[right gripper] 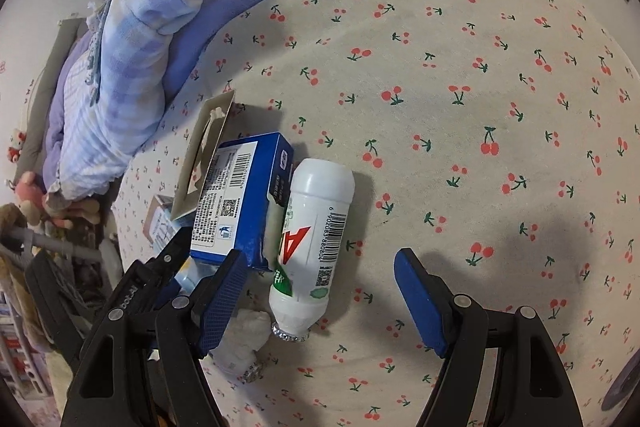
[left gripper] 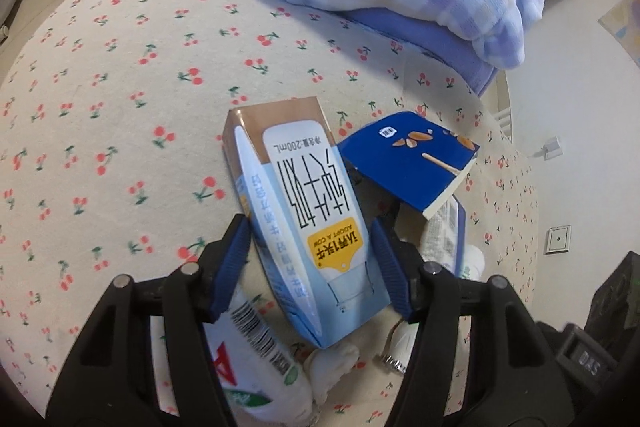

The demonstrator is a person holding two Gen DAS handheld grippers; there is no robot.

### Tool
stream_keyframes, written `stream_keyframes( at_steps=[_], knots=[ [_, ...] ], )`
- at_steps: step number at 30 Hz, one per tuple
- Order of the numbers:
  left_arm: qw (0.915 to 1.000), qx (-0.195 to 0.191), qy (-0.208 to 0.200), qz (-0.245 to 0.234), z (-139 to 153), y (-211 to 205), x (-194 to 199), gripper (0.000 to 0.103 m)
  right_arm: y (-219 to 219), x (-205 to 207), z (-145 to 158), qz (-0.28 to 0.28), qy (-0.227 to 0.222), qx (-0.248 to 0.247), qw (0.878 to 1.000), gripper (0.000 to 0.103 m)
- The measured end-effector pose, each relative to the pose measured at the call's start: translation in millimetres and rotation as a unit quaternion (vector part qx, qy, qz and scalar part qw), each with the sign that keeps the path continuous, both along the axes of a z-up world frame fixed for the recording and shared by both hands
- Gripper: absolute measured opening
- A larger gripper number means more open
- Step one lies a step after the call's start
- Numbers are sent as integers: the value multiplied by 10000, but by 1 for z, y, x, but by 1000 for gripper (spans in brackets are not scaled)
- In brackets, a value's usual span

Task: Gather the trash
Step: 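Grasp the milk carton with the left tool while the right tool grasps the white bottle, then carry the carton and bottle over the bucket with both tools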

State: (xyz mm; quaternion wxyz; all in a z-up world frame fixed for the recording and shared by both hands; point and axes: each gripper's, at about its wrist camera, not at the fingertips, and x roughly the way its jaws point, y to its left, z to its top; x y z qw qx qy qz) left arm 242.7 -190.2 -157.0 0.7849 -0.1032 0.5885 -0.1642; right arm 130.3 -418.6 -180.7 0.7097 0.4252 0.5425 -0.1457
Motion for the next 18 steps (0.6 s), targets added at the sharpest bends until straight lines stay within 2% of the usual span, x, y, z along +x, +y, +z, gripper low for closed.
stream_keyframes(
  at_steps=[4, 9, 14, 18],
  knots=[
    [9998, -163, -136, -5, 17, 16, -5, 63, -2, 3, -4, -17, 10, 20, 10000, 76],
    [9991, -302, -281, -31, 37, 36, -13, 63, 9, 11, -16, 13, 54, 151, 9999, 68],
    [9981, -333, -485, -190, 56, 56, -26, 63, 16, 19, -23, -22, -54, 234, 9997, 37],
    [9972, -339, -647, -189, 72, 82, -33, 63, 10, 12, -5, -193, -103, 228, 9995, 37]
  ],
)
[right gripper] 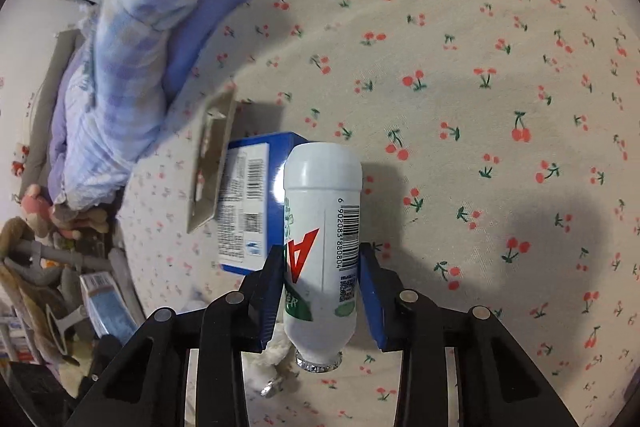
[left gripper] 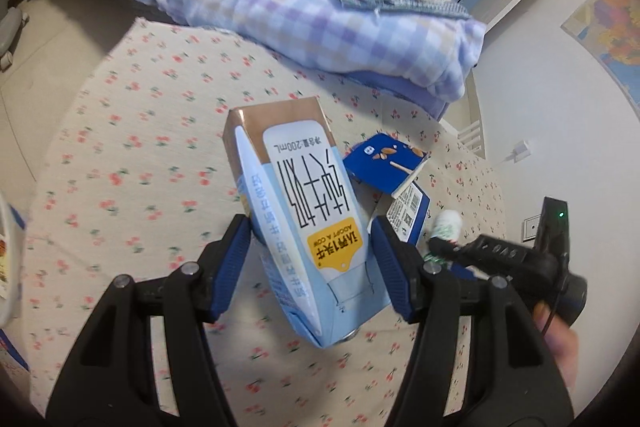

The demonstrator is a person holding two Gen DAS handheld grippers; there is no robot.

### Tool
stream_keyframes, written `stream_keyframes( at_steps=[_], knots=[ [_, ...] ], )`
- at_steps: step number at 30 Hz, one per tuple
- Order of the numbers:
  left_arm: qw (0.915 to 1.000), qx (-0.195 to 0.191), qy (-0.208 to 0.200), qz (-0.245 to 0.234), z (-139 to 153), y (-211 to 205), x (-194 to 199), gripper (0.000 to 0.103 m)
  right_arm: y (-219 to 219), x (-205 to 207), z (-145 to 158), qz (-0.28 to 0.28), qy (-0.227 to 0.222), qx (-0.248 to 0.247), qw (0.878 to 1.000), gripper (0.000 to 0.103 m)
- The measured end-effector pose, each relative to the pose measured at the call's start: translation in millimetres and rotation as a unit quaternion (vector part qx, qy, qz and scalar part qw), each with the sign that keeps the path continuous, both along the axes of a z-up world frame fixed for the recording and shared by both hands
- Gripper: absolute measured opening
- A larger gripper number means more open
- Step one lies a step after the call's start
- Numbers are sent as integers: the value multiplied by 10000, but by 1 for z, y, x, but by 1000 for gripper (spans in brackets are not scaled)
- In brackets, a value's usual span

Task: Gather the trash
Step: 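Carry the carton and bottle over the bucket with both tools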

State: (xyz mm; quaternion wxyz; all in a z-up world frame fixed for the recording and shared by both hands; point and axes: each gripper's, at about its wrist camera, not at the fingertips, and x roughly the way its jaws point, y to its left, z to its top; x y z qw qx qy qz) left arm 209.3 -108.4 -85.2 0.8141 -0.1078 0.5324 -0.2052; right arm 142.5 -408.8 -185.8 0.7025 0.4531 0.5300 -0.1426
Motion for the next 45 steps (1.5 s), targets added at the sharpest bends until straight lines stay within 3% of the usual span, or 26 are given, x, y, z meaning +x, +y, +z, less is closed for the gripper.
stream_keyframes(
  at_steps=[6, 11, 21, 26, 34, 40, 45],
  knots=[
    [9997, -22, -80, 218, 14, 41, -5, 63, -2, -8, 30, -28, -255, -235, 9994, 37],
    [9991, 79, -222, 343, 25, 75, -17, 63, 9, -8, 61, 197, -767, -461, 9958, 37],
    [9950, 349, -270, 894, 39, 158, -44, 63, 71, 19, 108, 911, -1488, -748, 9818, 37],
    [9897, 625, -260, 1264, 43, 213, -50, 63, 89, 29, 115, 1151, -1572, -929, 9764, 37],
    [9770, 550, 52, 2062, 31, 304, -53, 63, 129, 45, 117, 1642, -1571, -1141, 9671, 37],
    [9781, 490, 171, 2017, 28, 320, -50, 63, 170, 53, 127, 1983, -1659, -1282, 9574, 37],
    [9797, 443, 301, 1934, 20, 331, -45, 64, 218, 63, 121, 2341, -1630, -1110, 9520, 37]
  ],
)
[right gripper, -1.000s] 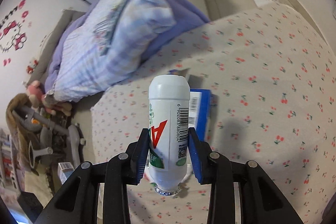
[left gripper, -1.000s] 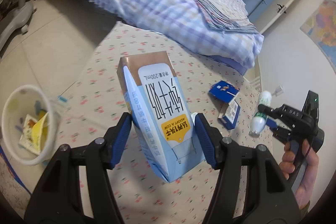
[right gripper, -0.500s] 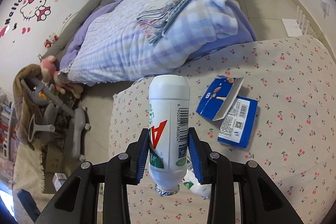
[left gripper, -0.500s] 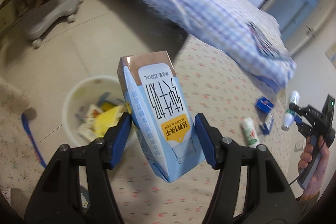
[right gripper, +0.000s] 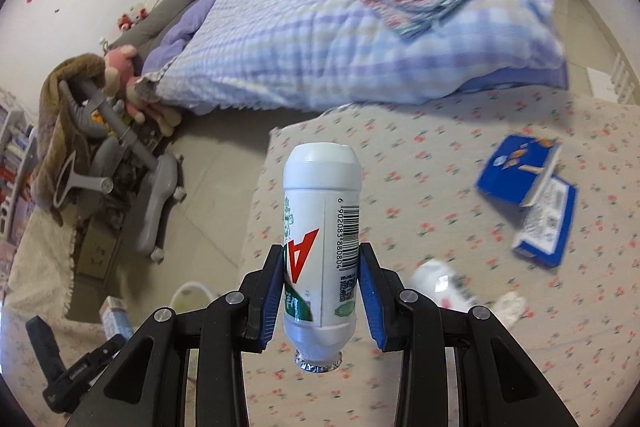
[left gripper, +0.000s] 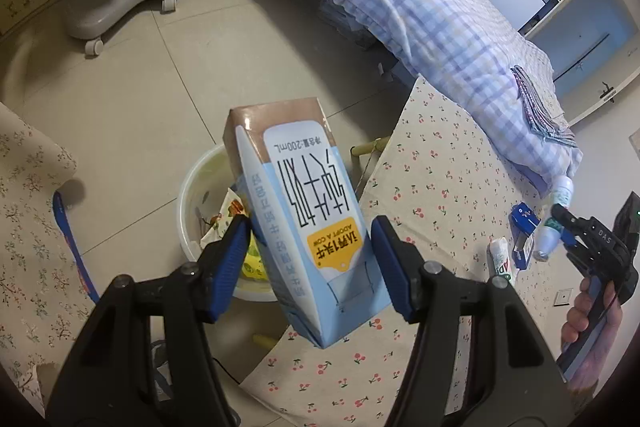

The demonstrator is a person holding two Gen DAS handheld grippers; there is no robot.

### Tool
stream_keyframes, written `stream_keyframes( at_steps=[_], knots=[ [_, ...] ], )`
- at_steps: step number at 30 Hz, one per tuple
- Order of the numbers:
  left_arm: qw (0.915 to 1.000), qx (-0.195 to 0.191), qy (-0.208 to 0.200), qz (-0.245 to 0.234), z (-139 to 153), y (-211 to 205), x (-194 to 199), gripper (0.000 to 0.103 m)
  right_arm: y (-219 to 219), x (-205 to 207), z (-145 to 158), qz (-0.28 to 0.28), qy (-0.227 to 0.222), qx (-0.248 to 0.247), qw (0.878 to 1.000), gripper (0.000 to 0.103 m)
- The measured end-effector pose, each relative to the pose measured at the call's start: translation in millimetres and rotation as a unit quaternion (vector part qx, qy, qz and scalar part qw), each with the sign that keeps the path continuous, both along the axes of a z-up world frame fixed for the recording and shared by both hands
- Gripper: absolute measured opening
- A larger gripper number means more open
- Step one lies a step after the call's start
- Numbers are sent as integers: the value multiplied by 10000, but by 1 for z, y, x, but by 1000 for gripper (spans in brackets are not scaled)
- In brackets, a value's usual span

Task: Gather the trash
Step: 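Carry the carton and bottle over the bucket with both tools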

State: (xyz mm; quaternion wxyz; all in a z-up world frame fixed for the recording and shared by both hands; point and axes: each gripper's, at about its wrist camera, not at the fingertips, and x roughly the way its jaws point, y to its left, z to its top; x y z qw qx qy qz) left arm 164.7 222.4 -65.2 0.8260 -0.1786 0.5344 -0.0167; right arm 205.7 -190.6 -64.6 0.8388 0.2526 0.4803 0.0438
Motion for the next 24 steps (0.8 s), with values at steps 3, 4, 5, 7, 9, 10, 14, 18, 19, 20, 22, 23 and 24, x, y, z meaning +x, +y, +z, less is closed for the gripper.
stream_keyframes(
  at_steps=[3, 4, 5, 7, 9, 10, 14, 18, 19, 20, 22, 23, 24],
  knots=[
    [9999, -32, 95, 31, -6, 11, 3, 63, 37, 8, -6, 277, 95, 149, 9995, 37],
    [9999, -53, 104, 39, -7, 14, 4, 63, 48, 10, -8, 361, 126, 206, 9991, 37],
    [9999, -60, 103, 52, -7, 18, 4, 63, 58, 12, -9, 440, 157, 243, 9986, 37],
    [9999, -41, 105, 58, -8, 23, 4, 64, 86, 17, -14, 651, 230, 315, 9971, 37],
    [9999, -35, 111, 54, -11, 28, 3, 64, 107, 20, -17, 792, 282, 391, 9957, 37],
    [9999, -21, 128, 54, -12, 30, 3, 64, 119, 22, -18, 880, 310, 417, 9948, 37],
    [9997, -10, 216, 103, -20, 40, 4, 64, 159, 26, -27, 1197, 398, 436, 9911, 37],
    [9993, -129, 310, 189, -22, 47, 5, 64, 197, 28, -41, 1489, 553, 401, 9865, 37],
    [9993, -183, 281, 185, -20, 47, 6, 64, 204, 29, -45, 1554, 596, 390, 9853, 37],
    [9993, -191, 255, 180, -19, 47, 6, 64, 210, 30, -48, 1603, 639, 381, 9843, 37],
    [9994, -217, 203, 176, -15, 46, 5, 64, 221, 30, -55, 1682, 735, 361, 9824, 37],
    [9994, -242, 198, 179, -15, 47, 5, 64, 225, 30, -58, 1717, 773, 351, 9815, 37],
    [9993, -259, 207, 184, -15, 47, 5, 64, 231, 31, -62, 1750, 820, 317, 9806, 37]
  ],
)
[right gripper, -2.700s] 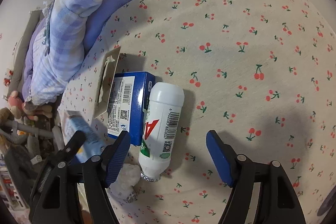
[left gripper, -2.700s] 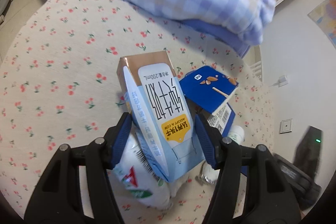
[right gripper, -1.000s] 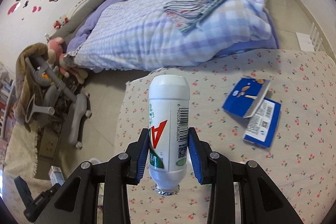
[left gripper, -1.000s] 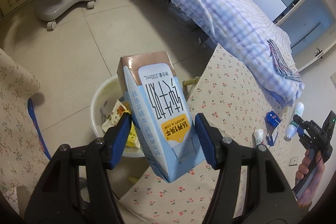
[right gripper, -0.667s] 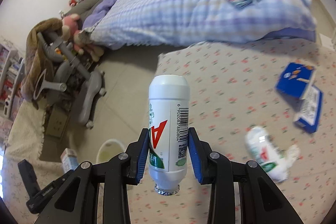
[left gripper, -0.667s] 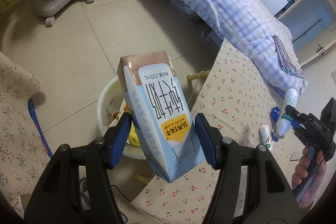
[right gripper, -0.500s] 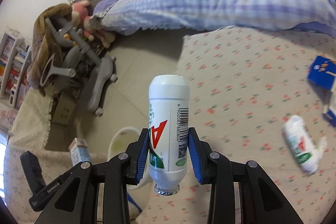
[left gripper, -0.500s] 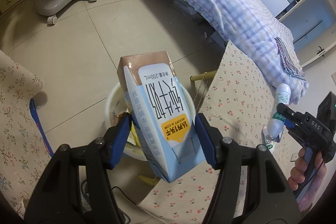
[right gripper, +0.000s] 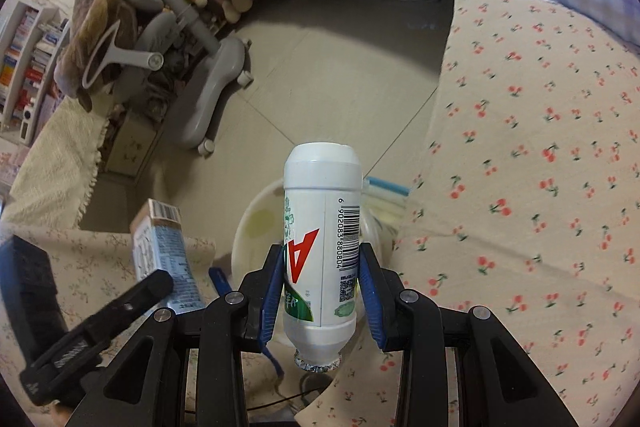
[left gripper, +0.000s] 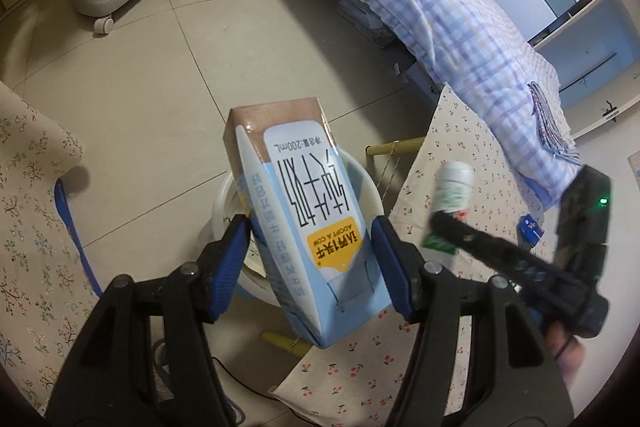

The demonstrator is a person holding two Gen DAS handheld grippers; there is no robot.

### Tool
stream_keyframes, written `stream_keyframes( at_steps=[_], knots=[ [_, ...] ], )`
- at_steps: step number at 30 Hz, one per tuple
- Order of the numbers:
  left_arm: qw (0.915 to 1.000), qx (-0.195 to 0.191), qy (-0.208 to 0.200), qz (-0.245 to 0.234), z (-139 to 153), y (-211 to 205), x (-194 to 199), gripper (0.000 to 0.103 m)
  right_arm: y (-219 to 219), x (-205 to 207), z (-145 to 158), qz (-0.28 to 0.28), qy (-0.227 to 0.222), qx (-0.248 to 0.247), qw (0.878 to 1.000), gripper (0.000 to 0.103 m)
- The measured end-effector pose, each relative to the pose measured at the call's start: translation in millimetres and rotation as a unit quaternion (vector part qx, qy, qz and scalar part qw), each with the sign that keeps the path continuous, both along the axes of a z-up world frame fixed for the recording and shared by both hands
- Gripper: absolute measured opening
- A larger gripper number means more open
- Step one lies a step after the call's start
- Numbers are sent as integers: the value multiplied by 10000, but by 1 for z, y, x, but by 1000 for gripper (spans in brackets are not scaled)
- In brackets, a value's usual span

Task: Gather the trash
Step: 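Carry the carton and bottle over the bucket with both tools, then open both tools to drop the bottle and carton into the bucket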

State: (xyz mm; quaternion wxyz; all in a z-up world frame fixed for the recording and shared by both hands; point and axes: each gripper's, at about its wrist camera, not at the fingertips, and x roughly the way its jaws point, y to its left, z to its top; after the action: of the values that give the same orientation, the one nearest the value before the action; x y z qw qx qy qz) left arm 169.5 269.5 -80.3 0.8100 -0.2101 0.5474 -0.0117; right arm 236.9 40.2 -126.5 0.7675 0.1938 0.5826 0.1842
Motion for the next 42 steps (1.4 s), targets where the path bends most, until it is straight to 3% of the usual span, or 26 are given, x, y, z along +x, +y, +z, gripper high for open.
stream_keyframes(
  at_steps=[8, 13, 14, 16, 20, 35, 38, 42],
  knots=[
    [9999, -37, 47, 101, -3, 6, 3, 64, 21, 5, -15, 94, 163, 98, 9998, 38],
    [9996, -83, 61, 248, -4, 14, 4, 64, 42, 7, -13, 152, -83, 576, 9982, 40],
    [9995, -89, 58, 287, -4, 17, 4, 64, 46, 7, -15, 168, -108, 603, 9980, 53],
    [9994, -75, 51, 327, -4, 20, 5, 64, 55, 5, -24, 278, -14, 416, 9987, 66],
    [9996, 1, 55, 278, -5, 15, 6, 64, 51, 9, -28, 222, 151, 463, 9986, 66],
    [9967, 726, 97, -347, -30, -21, 23, 65, 18, 5, -5, -80, -78, 299, 9995, 66],
    [9947, 899, 350, -355, -41, -22, 27, 66, 16, 6, -3, -103, -94, 333, 9993, 66],
    [9969, 661, 413, -116, -39, -12, 25, 66, 8, 6, 1, -186, -102, 370, 9991, 66]
  ],
)
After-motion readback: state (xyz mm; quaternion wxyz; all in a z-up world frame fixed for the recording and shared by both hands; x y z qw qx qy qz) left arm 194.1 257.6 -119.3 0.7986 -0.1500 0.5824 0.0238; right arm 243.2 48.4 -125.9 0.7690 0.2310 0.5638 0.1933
